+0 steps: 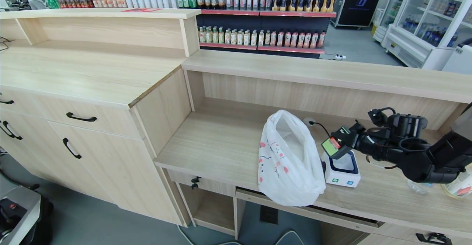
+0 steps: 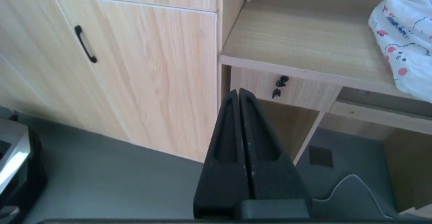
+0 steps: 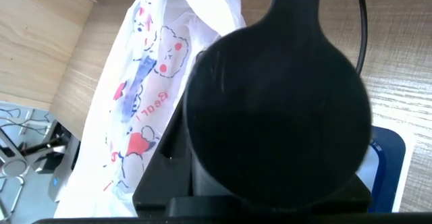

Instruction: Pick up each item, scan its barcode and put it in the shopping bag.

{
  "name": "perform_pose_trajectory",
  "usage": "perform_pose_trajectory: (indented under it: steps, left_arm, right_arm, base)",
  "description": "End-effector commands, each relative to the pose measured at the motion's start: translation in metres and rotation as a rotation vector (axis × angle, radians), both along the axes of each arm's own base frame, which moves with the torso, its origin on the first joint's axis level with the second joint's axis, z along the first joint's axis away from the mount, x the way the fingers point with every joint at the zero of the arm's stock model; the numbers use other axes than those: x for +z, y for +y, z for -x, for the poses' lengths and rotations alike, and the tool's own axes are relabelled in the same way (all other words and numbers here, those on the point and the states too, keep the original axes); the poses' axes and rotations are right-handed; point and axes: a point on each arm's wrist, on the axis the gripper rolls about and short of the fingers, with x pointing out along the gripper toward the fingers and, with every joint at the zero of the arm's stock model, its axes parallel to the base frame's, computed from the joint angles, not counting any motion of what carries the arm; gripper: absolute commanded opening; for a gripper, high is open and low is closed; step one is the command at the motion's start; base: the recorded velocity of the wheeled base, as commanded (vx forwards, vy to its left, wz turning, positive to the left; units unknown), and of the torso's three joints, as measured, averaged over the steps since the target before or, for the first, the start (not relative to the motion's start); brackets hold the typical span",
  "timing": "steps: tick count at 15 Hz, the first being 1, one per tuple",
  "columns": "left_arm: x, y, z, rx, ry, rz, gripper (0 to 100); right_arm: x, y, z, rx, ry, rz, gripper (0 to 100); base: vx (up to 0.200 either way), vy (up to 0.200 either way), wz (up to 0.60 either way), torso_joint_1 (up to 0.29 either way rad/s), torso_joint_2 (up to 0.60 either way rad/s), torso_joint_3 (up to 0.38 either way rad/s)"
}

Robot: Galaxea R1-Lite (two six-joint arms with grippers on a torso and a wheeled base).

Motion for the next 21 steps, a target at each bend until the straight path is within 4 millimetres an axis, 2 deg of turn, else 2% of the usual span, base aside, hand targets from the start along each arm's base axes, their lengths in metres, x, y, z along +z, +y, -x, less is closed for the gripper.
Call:
perform_pose_trajectory:
  steps: [1,3,4,5,7,9,11,15,18,21]
  left_arm:
    - [0.000,0.000,0.000,0.001,0.000,-0.001,0]
    - [0.000,0.000,0.000,0.001,0.000,0.001,0]
    - [0.000,0.000,0.000,0.001,0.000,-0.001,0]
    - [0.000,0.000,0.000,0.001,0.000,0.001,0]
    - [0.000,0.000,0.000,0.001,0.000,0.001,0]
    - [0.000,0.000,0.000,0.001,0.000,-0.001,0]
    - [0.000,0.000,0.000,0.001,0.000,-0.001,0]
    - [0.000,0.000,0.000,0.001,0.000,-0.001,0]
    - [0.000,0.000,0.000,0.001,0.000,-0.001,0]
    - [0.000,0.000,0.000,0.001,0.000,-0.001,0]
  right_arm:
    - [0.003,-0.001,0.001,0.000,-0.009,0.003,0]
    - [0.009,0.000,0.004,0.004,-0.037,0.040,0]
    - [0.026,0.000,0.019,0.019,-0.112,0.158,0]
    - [0.042,-0.009,0.042,-0.002,-0.190,0.341,0]
    - [0.056,-0.038,0.098,-0.039,-0.258,0.667,0]
    - [0.072,-0.042,0.136,-0.078,-0.283,0.742,0]
    - [0.087,-0.040,0.149,-0.101,-0.306,0.756,0]
    - [0.092,-0.043,0.153,-0.179,-0.306,0.842,0]
    - [0.096,-0.044,0.148,-0.205,-0.363,0.866,0]
    - [0.082,-0.030,0.119,-0.202,-0.347,0.875,0]
  base:
    - [0.000,0.000,0.00,0.000,0.00,0.000]
    - [0.000,0.000,0.00,0.000,0.00,0.000]
    - [0.000,0.000,0.00,0.000,0.00,0.000]
    - [0.000,0.000,0.00,0.000,0.00,0.000]
    - [0.000,0.000,0.00,0.000,0.00,0.000]
    - [0.000,0.000,0.00,0.000,0.00,0.000]
    - [0.000,0.000,0.00,0.000,0.00,0.000]
    - [0.000,0.000,0.00,0.000,0.00,0.000]
    - [0.000,0.000,0.60,0.004,0.00,0.004]
    - [0.000,0.000,0.60,-0.001,0.00,0.007]
